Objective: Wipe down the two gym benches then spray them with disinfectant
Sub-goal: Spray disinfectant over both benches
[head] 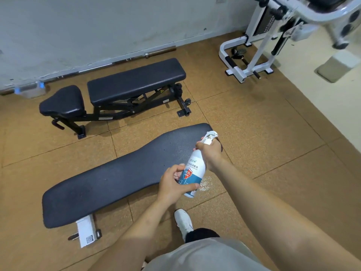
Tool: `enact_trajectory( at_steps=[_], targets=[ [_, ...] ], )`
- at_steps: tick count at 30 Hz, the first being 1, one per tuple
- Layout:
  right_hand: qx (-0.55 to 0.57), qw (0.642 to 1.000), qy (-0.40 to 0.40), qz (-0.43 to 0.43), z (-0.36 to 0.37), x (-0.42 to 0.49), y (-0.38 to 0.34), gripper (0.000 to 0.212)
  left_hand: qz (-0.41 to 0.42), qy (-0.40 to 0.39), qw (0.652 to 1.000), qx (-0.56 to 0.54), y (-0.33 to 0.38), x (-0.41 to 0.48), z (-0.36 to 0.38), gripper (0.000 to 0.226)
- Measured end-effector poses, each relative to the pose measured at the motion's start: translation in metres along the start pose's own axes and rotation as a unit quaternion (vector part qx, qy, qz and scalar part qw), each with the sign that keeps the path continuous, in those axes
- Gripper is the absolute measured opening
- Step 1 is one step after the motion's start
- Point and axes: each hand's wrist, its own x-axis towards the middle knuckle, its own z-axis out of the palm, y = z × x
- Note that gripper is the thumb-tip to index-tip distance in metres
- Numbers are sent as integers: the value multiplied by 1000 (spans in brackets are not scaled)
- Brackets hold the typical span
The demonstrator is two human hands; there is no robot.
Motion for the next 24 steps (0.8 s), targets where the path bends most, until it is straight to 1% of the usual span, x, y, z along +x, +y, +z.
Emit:
enact_trajectory(
  at_steps=[3,6,11,13,16,18,22,24],
  targets=[
    [-25,999,-35,12,27,-16,11,25,-20,36,999,-21,-9,-19,-21,68],
    [-47,997,-54,12,66,-37,25,21,-38,79,995,-42,-28,-42,-47,70],
    [-85,990,-110,28,137,-88,66,20,-60,131,987,-67,-72,-91,-110,72],
    [-110,984,-140,31,166,-115,86,25,-77,160,981,-84,-91,-116,-135,74],
    [-141,976,-164,18,210,-158,116,21,-87,194,970,-117,-120,-156,-170,72],
    [-156,972,-176,14,238,-188,137,23,-87,206,966,-127,-141,-183,-196,73],
    [-162,958,-235,18,286,-248,182,23,-97,236,953,-163,-180,-239,-248,73],
    [-178,953,-245,13,309,-277,204,25,-101,255,945,-176,-199,-266,-269,73]
  ],
)
